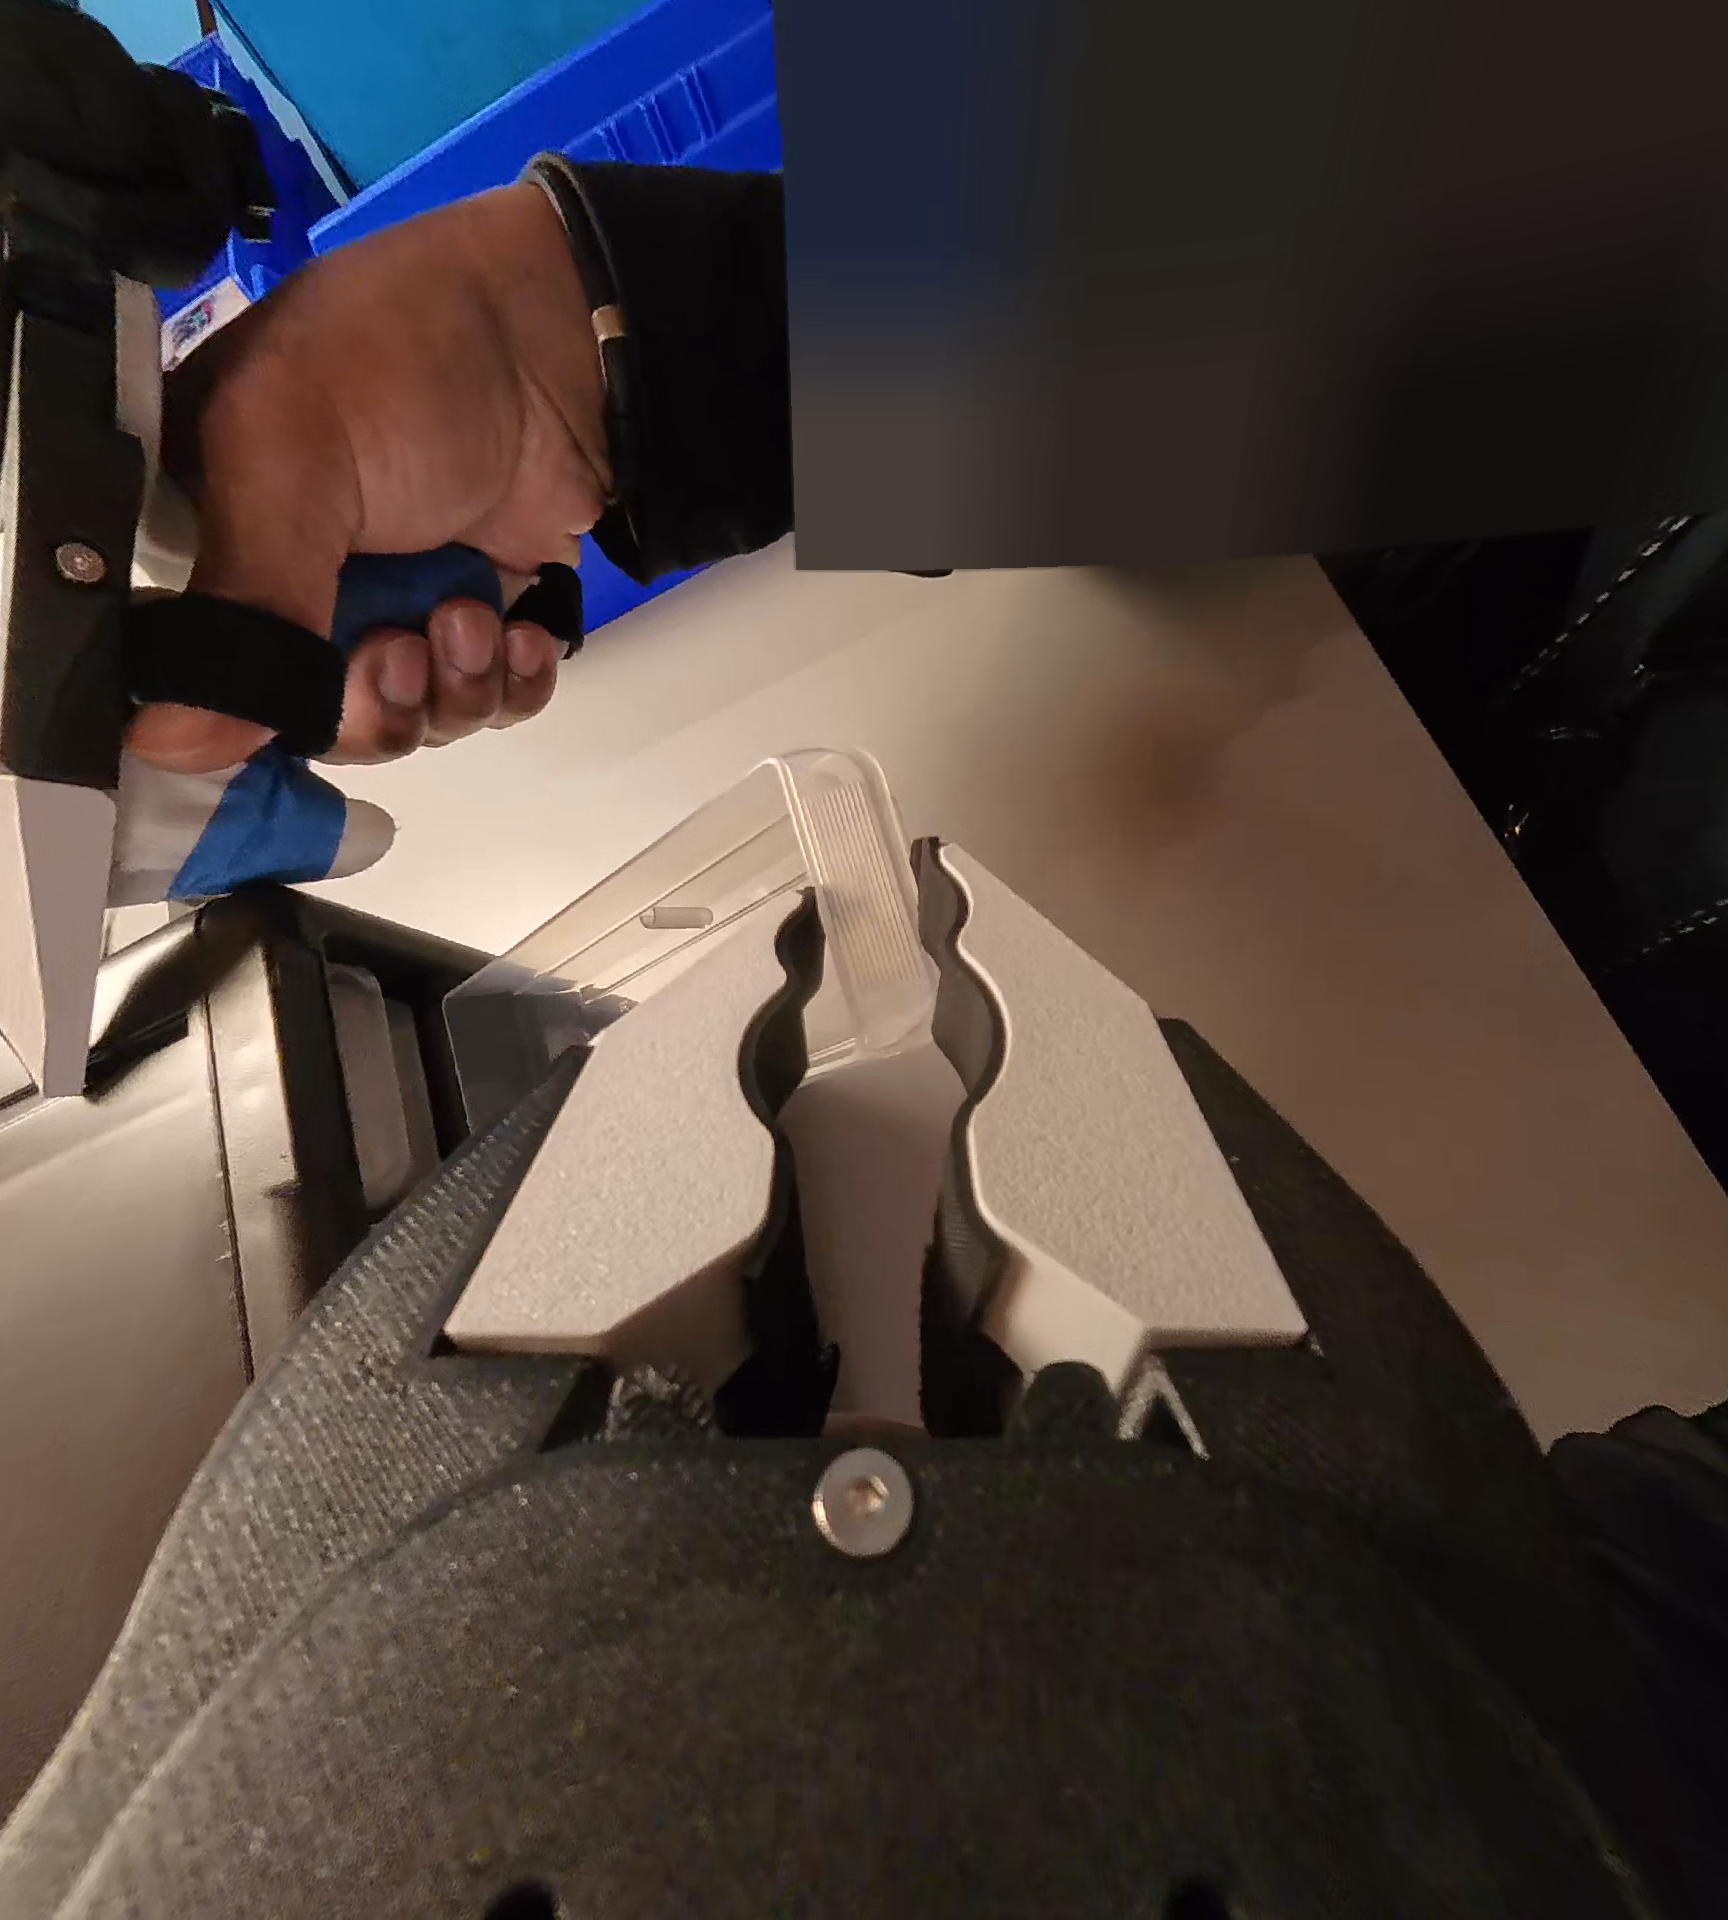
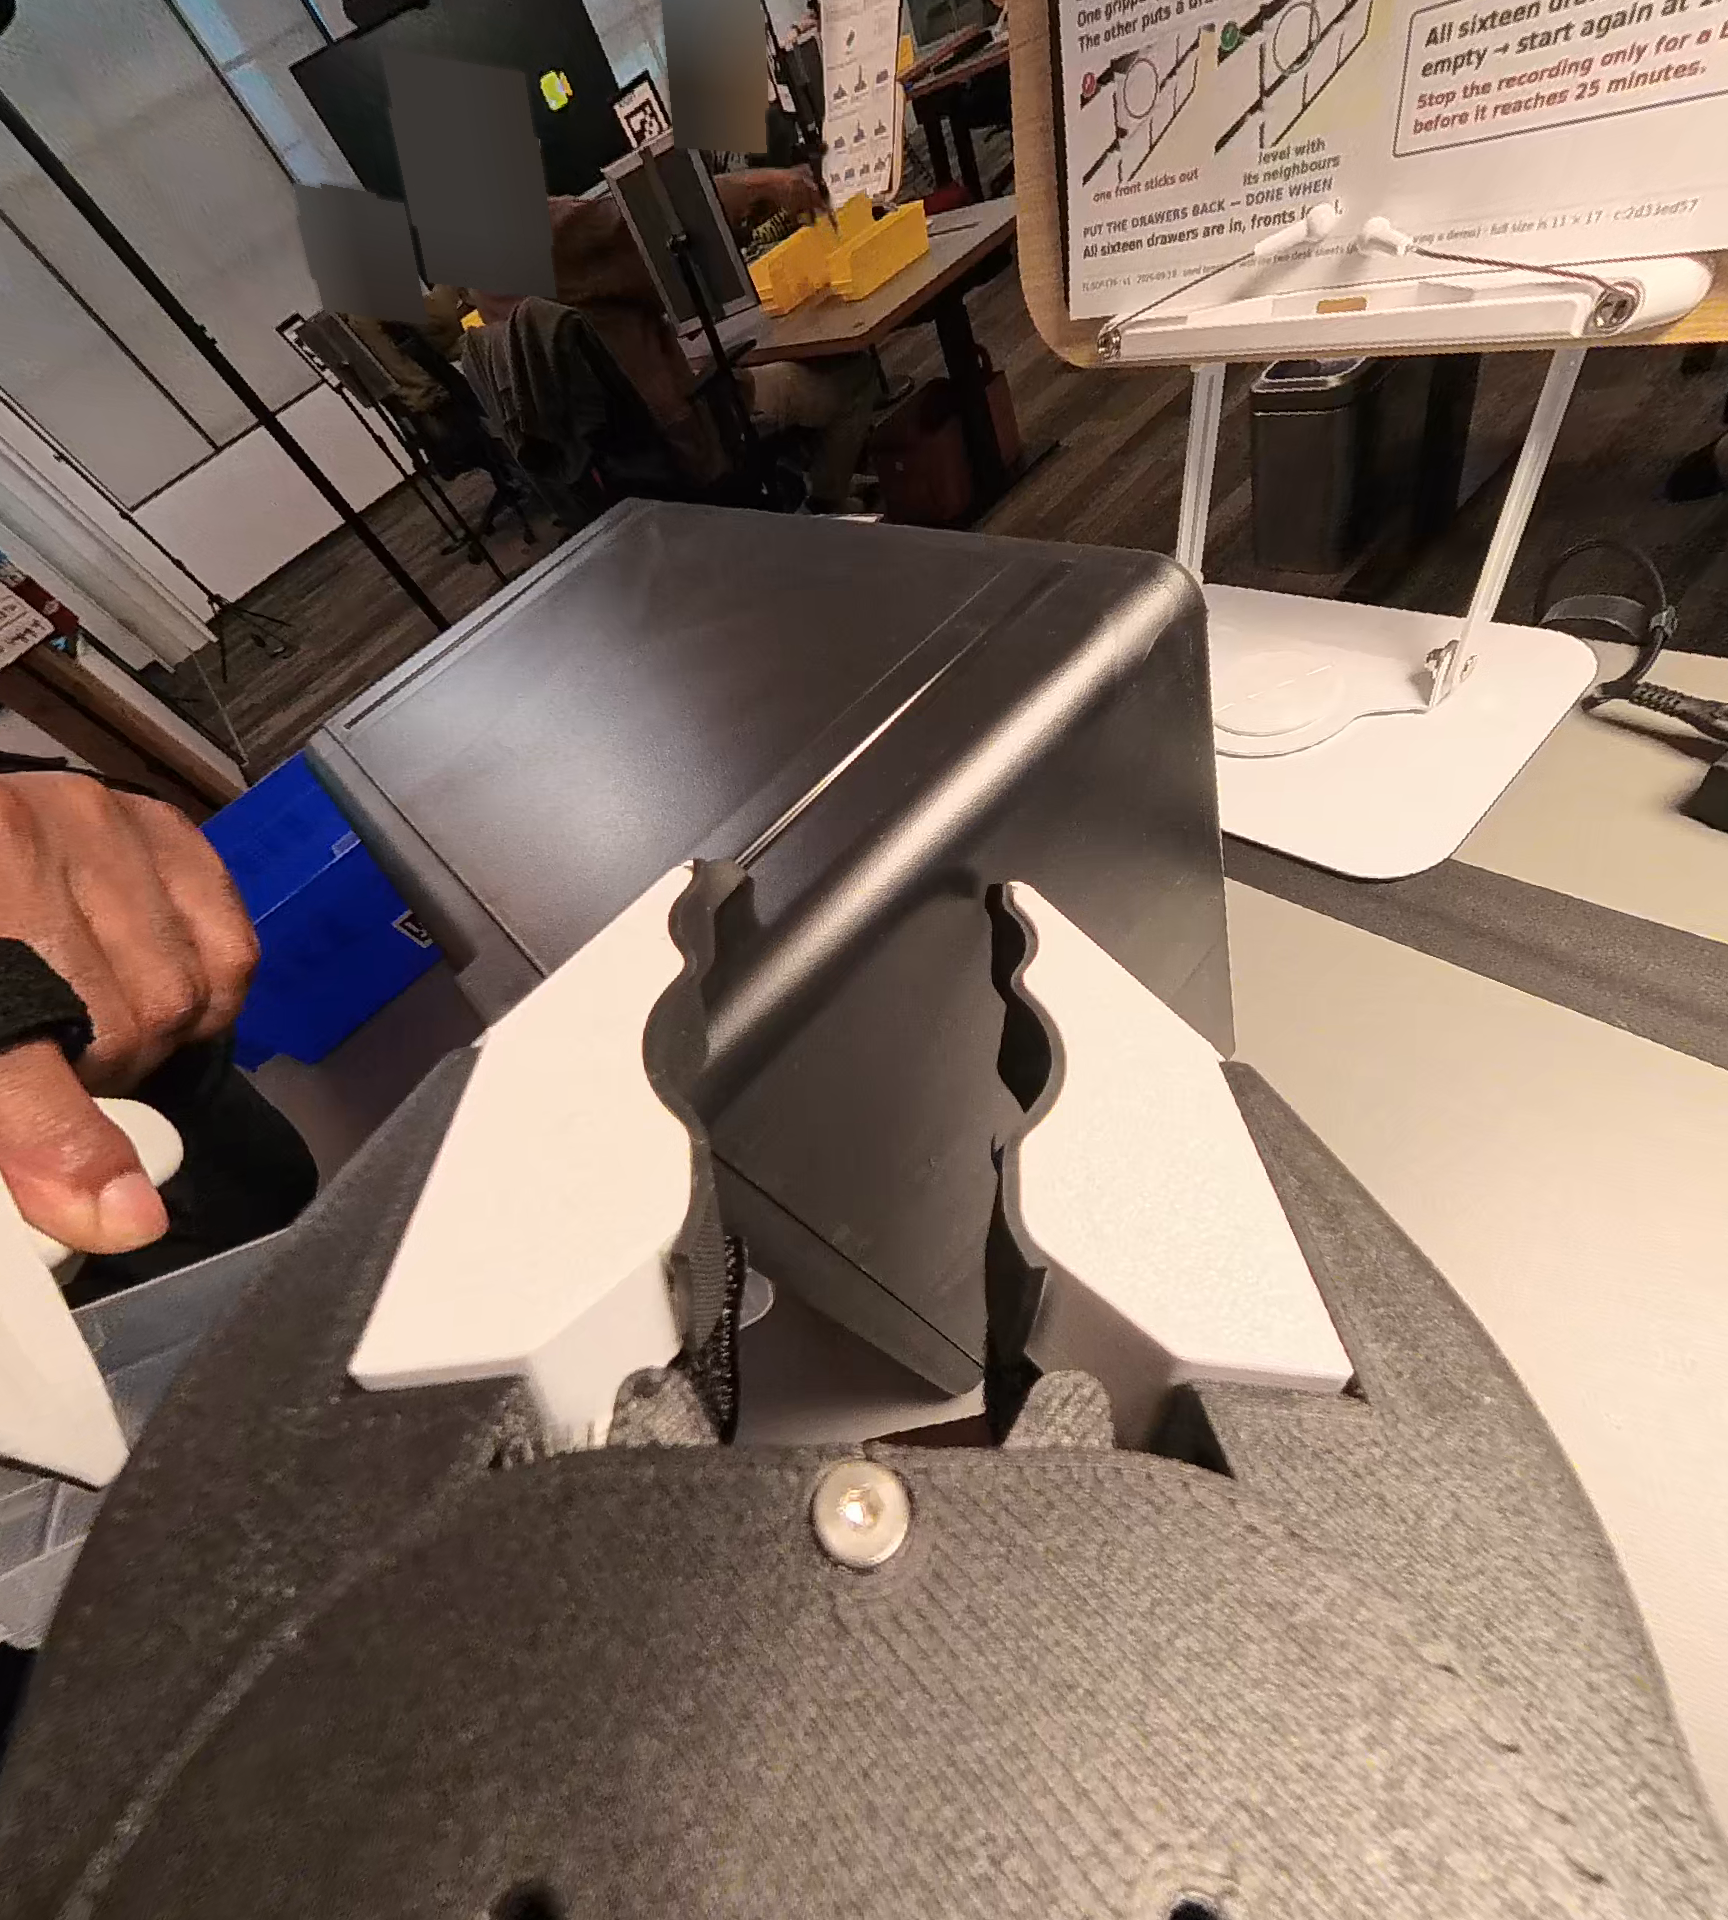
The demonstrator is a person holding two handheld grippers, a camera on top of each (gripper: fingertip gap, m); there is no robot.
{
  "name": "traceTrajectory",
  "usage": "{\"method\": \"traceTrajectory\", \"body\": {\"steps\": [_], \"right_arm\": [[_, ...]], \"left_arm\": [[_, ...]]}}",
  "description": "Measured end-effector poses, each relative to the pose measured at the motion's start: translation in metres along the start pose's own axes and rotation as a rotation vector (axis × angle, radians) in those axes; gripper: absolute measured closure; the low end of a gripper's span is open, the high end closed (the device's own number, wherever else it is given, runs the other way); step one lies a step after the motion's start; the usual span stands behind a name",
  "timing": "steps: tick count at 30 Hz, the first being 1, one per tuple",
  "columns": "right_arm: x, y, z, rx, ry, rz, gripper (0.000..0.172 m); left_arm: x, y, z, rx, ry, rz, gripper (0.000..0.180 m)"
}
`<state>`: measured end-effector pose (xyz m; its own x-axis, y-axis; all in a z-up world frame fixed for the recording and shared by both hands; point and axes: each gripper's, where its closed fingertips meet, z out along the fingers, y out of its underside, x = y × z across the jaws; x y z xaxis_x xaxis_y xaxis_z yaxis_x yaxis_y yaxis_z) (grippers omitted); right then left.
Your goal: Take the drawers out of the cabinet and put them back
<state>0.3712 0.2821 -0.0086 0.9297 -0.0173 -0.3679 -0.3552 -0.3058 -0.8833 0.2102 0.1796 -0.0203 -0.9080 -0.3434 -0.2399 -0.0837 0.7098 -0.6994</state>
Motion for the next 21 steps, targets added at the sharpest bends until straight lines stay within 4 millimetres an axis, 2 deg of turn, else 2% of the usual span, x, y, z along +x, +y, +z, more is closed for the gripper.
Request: {"method": "traceTrajectory", "body": {"steps": [13, 21], "right_arm": [[0.000, 0.000, -0.001, 0.001, -0.001, 0.001, 0.116], [0.000, 0.000, -0.002, -0.004, -0.012, -0.002, 0.117]], "left_arm": [[0.004, 0.003, 0.010, -0.046, 0.017, 0.007, 0.162], [-0.012, 0.008, 0.018, -0.118, -0.022, -0.010, 0.162]]}}
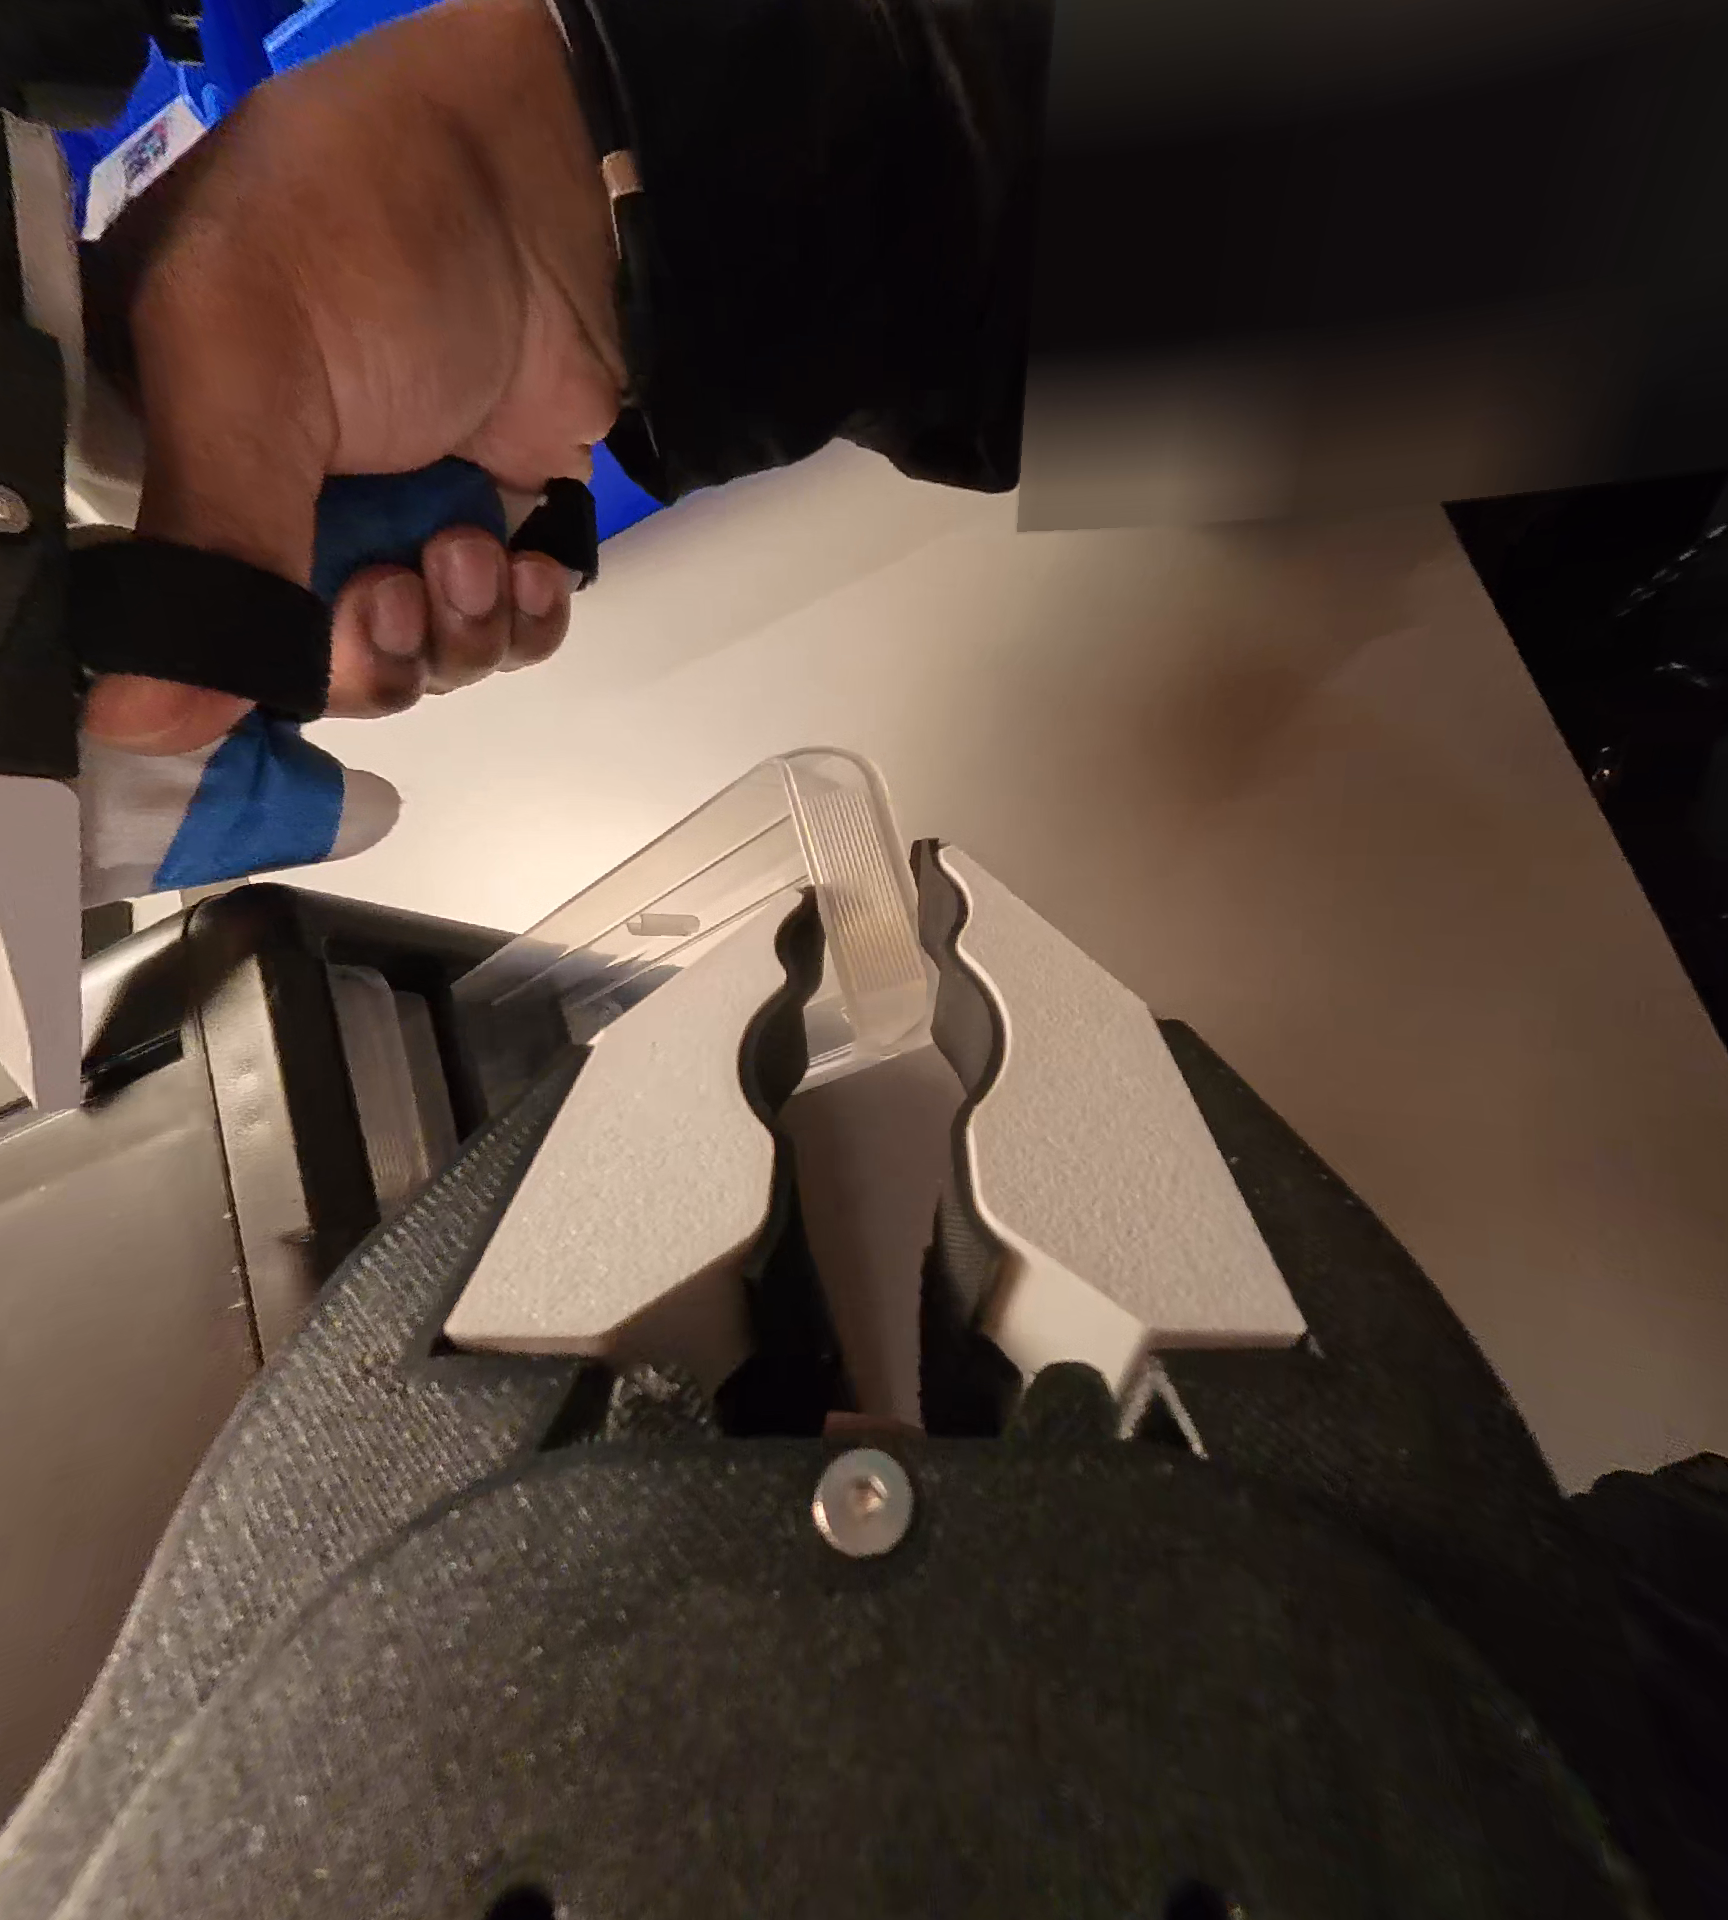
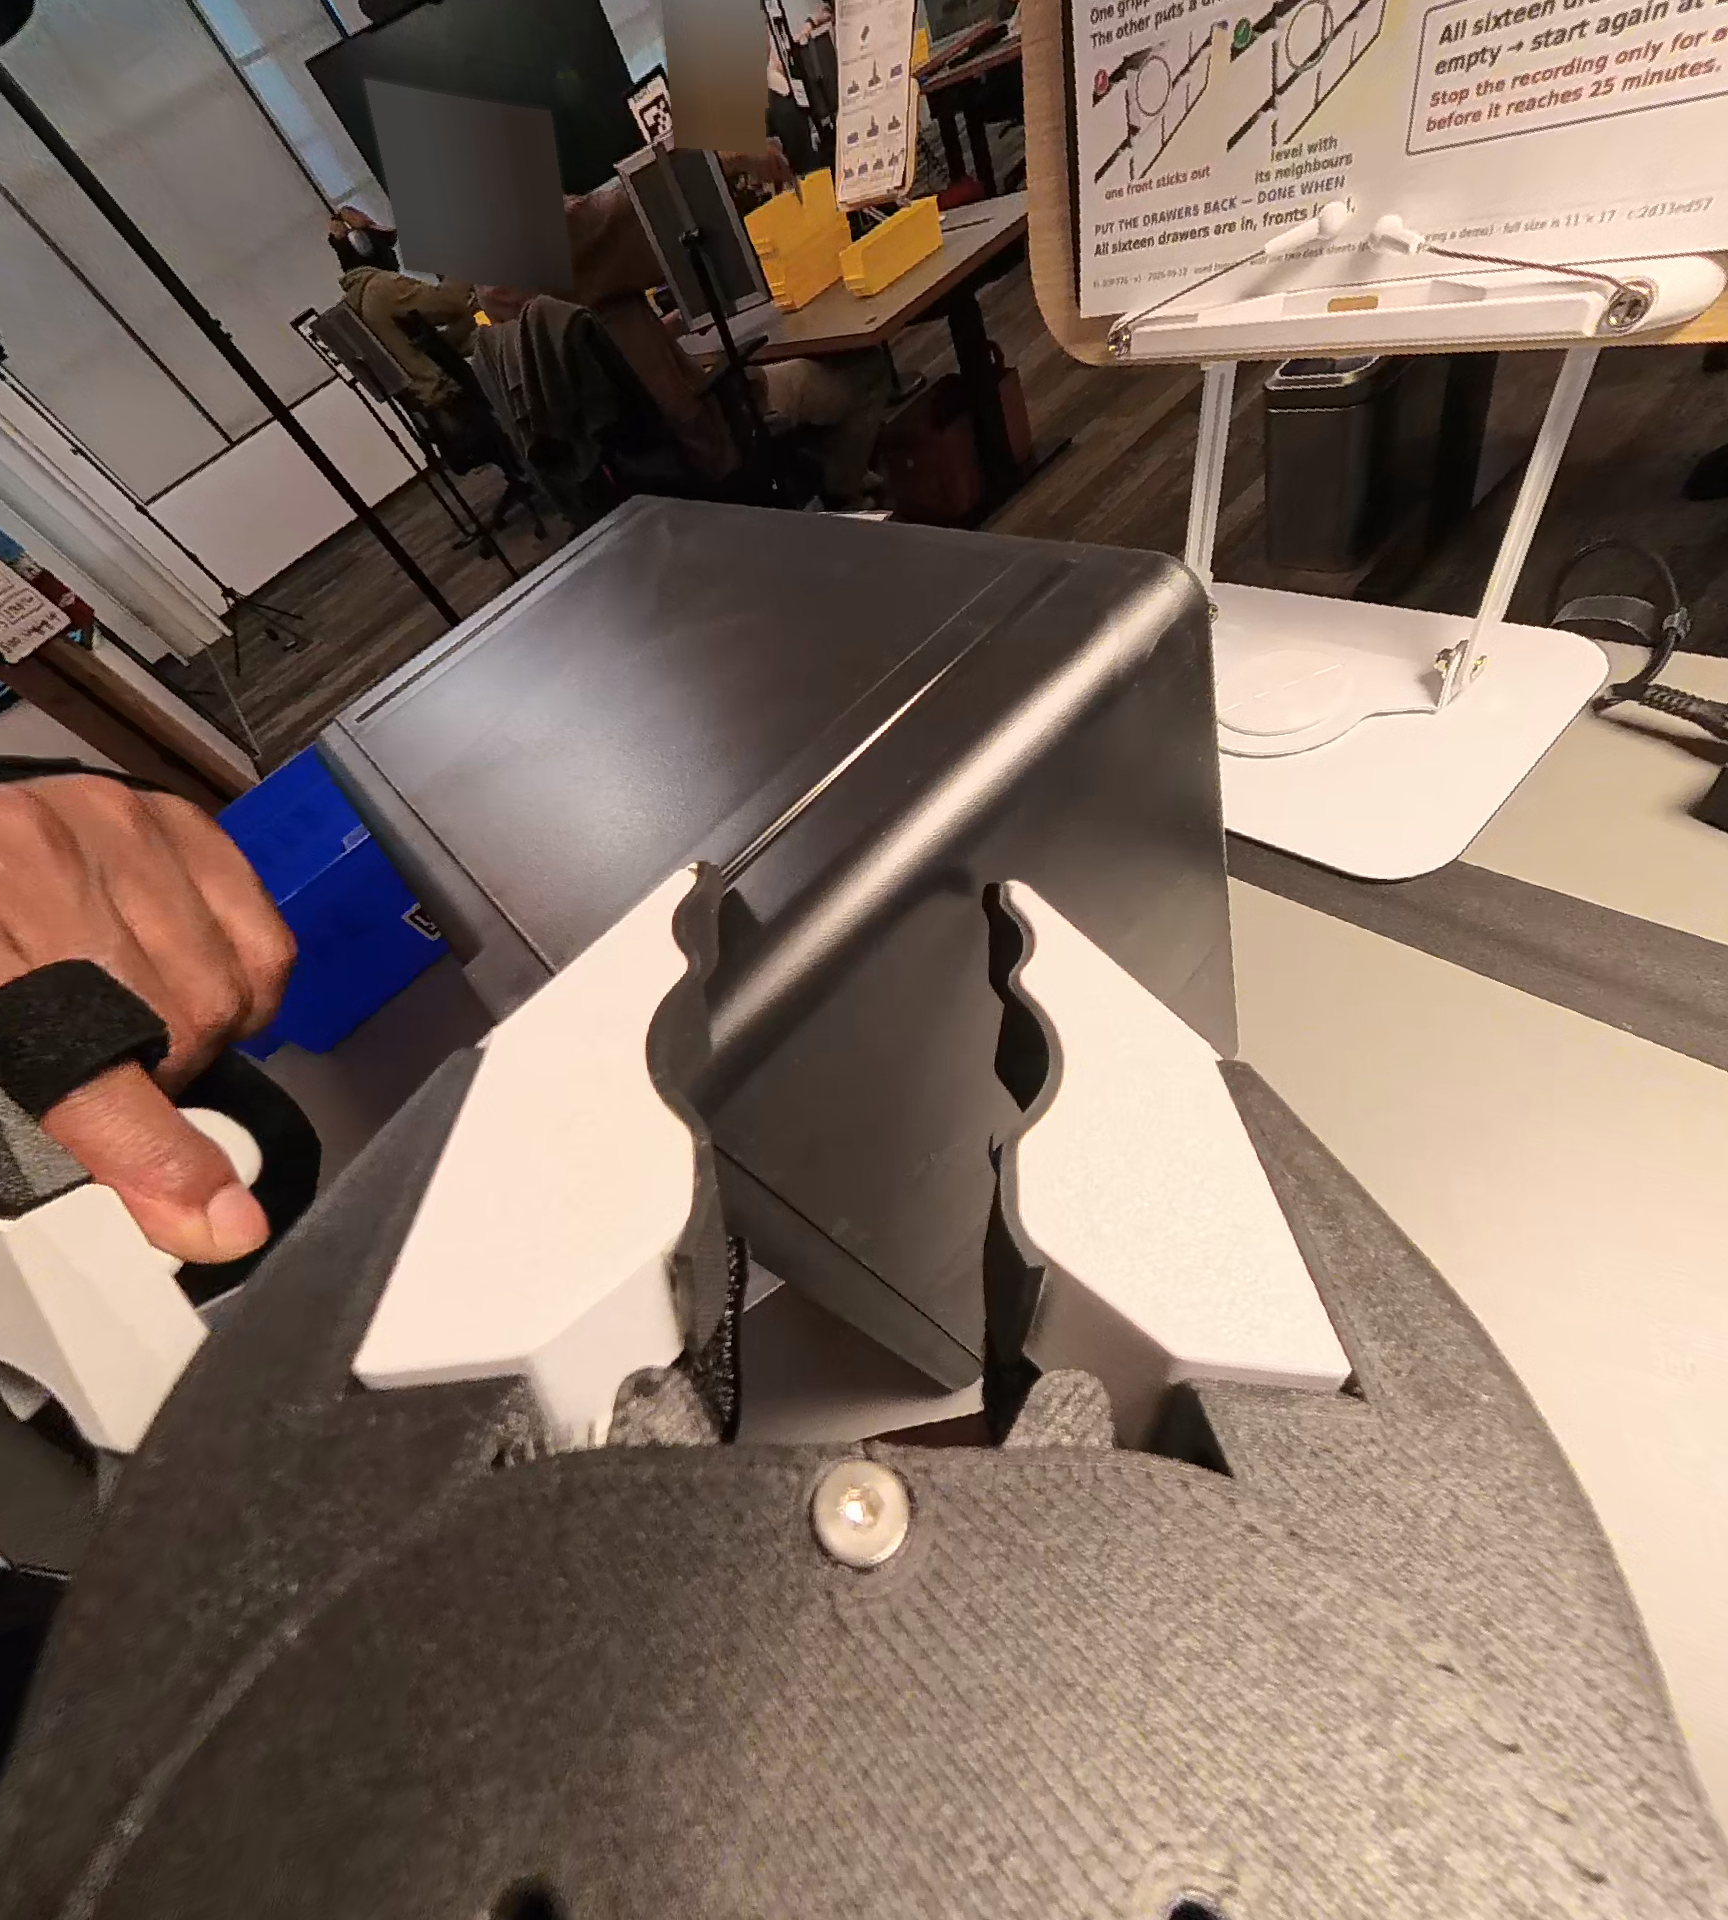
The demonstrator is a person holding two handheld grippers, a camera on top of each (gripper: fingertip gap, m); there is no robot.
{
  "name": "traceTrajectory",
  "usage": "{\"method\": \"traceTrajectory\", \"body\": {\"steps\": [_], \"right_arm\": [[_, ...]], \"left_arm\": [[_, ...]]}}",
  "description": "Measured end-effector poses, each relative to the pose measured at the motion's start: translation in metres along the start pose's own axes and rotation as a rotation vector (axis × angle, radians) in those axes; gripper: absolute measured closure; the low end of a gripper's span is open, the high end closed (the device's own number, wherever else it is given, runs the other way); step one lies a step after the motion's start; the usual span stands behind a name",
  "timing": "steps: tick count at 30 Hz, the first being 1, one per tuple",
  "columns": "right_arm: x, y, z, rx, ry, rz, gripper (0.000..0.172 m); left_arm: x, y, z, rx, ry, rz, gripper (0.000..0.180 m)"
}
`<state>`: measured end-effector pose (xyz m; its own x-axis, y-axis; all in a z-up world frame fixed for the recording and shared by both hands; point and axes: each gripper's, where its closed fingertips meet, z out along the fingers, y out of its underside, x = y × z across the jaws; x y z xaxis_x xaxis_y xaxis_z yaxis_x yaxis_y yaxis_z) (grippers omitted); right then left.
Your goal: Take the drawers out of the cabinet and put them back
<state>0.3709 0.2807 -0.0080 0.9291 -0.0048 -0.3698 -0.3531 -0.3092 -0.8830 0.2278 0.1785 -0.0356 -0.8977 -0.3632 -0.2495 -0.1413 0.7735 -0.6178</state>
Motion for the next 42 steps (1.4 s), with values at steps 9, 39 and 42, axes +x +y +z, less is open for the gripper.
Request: {"method": "traceTrajectory", "body": {"steps": [9, 39, 42], "right_arm": [[-0.002, 0.000, 0.000, -0.002, -0.005, -0.005, 0.116], [-0.002, 0.000, 0.000, -0.002, -0.004, -0.015, 0.116], [-0.003, 0.001, 0.000, -0.002, -0.002, -0.016, 0.117]], "left_arm": [[0.013, 0.021, 0.028, -0.059, -0.099, 0.020, 0.162], [-0.064, 0.070, 0.034, 0.006, -0.601, -0.268, 0.157], [-0.073, 0.074, 0.044, 0.018, -0.651, -0.284, 0.154]]}}
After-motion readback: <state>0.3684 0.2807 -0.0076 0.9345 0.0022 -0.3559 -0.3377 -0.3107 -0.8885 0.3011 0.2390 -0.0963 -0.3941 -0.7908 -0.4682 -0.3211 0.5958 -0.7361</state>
